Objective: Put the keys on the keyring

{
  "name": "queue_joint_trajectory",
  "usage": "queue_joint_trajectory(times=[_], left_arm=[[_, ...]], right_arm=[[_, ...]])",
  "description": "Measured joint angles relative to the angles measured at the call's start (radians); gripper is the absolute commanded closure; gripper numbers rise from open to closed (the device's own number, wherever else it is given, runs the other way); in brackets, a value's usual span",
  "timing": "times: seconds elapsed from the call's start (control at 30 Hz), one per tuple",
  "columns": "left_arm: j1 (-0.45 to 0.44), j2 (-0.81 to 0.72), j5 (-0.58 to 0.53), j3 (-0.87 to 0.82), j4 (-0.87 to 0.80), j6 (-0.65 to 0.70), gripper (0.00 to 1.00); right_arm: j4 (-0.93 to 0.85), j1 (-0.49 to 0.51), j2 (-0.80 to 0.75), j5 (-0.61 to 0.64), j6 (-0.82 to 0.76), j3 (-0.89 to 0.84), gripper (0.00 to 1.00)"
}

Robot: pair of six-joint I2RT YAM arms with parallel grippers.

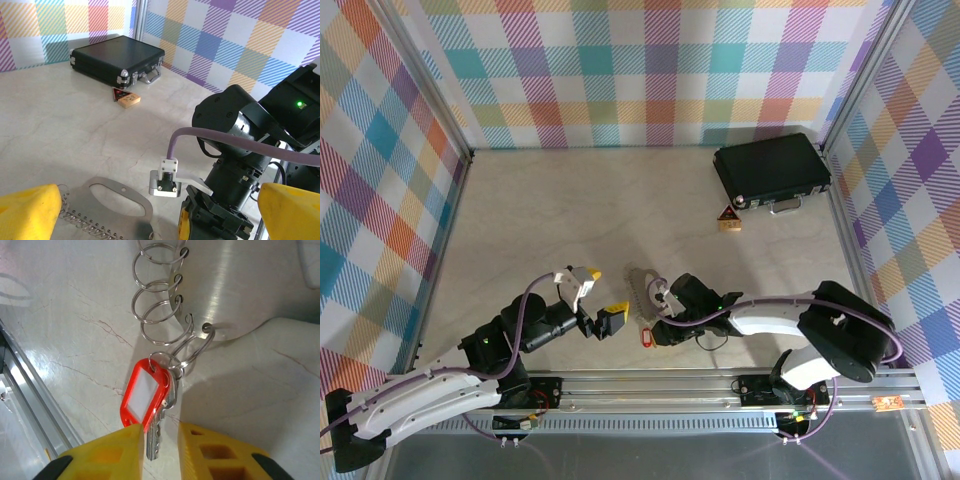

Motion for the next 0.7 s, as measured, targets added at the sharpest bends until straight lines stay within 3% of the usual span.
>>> queue_joint_trajectory(times=[0.37, 0.57, 0.7], left_arm=[[0.0, -0.013, -0.011, 0.0, -0.003, 0.0, 0.0], [0.0, -0.019, -0.042, 0.0, -0.026, -0.011, 0.0], [0.0, -0.013, -0.095, 0.0, -0.05, -0.032, 0.0]], right_arm=[[-0.116, 0.0, -0.154, 0.068, -0.004, -0.003, 0.56], [-0.202, 0.0, -0.3, 0.134, -0.013, -0.004, 0.38], [-0.281, 0.0, -0.423, 0.212, -0.034, -0.004, 0.2]])
